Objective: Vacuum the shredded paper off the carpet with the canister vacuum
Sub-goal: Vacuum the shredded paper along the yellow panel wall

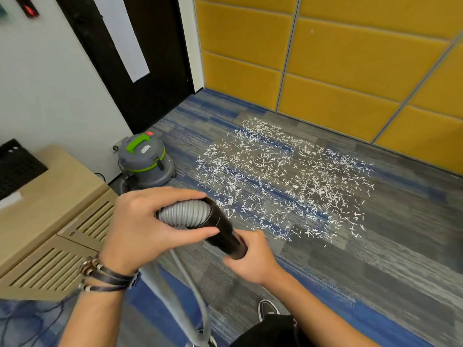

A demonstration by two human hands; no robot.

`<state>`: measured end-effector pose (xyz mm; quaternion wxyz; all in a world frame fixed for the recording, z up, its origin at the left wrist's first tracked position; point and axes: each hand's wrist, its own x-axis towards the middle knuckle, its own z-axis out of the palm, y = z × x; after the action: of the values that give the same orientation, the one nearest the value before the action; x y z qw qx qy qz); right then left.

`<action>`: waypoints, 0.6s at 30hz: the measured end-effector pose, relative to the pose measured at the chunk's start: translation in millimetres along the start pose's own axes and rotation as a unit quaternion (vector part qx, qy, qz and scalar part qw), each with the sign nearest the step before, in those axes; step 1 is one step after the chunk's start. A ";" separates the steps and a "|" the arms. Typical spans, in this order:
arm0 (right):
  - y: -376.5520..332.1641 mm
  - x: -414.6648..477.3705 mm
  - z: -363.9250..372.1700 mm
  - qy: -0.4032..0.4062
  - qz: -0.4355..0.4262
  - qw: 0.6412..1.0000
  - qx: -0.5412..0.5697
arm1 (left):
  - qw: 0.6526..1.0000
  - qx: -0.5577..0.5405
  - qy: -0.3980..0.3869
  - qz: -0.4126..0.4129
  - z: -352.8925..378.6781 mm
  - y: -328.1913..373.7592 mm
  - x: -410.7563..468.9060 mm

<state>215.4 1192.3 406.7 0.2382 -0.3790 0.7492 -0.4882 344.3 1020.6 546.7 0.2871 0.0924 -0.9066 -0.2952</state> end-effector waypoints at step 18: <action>-15.0 -2.8 80.5 -0.001 -0.028 0.998 -0.065 | 0.998 -0.065 0.008 0.014 -46.3 -66.5 -63.1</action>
<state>280.6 1146.6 387.3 0.2001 -0.4145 0.7684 -0.4447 422.4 965.7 508.8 0.3041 0.0629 -0.8845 -0.3482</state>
